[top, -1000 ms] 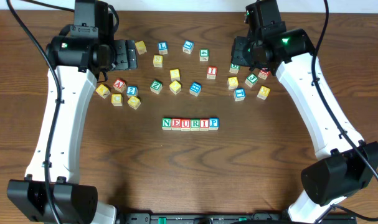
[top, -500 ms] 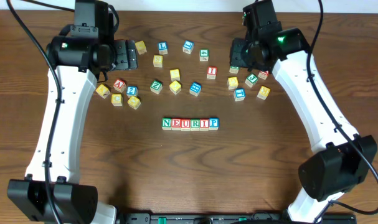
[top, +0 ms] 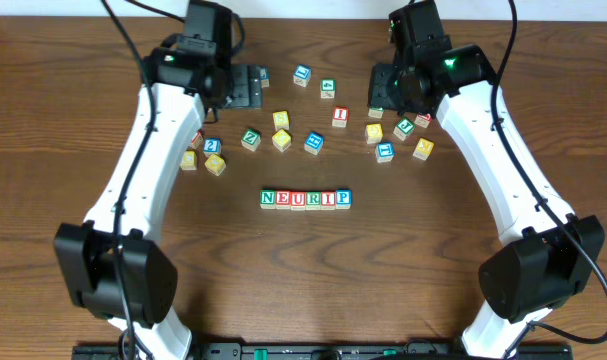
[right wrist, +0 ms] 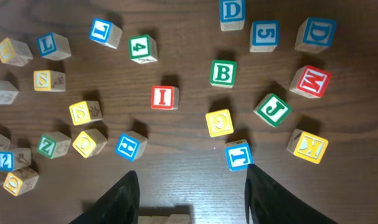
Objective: Spell out NEURIPS
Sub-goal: 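Move the left gripper down onto the yellow S block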
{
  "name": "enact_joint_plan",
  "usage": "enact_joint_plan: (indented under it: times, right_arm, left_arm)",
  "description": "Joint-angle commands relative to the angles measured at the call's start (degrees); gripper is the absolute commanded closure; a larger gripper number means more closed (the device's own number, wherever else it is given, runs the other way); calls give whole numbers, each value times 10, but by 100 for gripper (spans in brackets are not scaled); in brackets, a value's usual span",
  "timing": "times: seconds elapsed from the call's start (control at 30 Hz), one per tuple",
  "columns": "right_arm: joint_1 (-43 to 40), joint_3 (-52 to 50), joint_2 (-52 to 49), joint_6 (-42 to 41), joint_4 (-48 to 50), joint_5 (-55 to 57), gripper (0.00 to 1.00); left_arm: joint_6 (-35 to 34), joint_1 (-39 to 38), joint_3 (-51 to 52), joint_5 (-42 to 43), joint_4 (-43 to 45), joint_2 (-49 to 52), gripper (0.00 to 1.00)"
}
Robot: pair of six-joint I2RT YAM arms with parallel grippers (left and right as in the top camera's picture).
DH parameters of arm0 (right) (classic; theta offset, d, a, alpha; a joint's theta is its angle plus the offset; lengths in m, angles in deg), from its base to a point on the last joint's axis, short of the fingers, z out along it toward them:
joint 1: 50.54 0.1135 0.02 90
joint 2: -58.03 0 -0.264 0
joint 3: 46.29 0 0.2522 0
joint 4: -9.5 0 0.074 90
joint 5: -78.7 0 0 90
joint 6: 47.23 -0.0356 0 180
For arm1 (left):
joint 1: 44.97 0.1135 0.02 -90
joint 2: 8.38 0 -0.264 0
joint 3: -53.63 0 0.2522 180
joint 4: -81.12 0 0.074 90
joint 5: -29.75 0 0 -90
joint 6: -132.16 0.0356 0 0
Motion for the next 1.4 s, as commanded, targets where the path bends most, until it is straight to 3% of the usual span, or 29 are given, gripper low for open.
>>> enact_joint_plan:
  times: [0.0,0.27,0.43,1.07,1.13,1.27,1.37]
  right_arm:
    - [-15,11,-5,8,-8,13,50]
    - [-43,11,-5,8,-41,13,49]
    - [-45,11,-5,9,-61,13,49]
    - [-44,10,-5,19,-80,14,47]
    - [-44,10,-5,19,-80,14,47]
    - [-44,10,-5,19,-80,16,46]
    - [-44,10,-5,19,-80,18,46]
  left_arm:
    - [-42,-14,-24,-1,5,44,8]
    - [-72,-54,-84,-2,25,151,8]
    - [-110,-68,-84,-2,60,186,18]
    - [-107,-82,-83,-52,96,269,25]
    - [-107,-84,-77,-52,97,270,30]
    - [-107,-86,-77,-52,98,270,48]
    - [-107,-86,-77,-52,98,270,51]
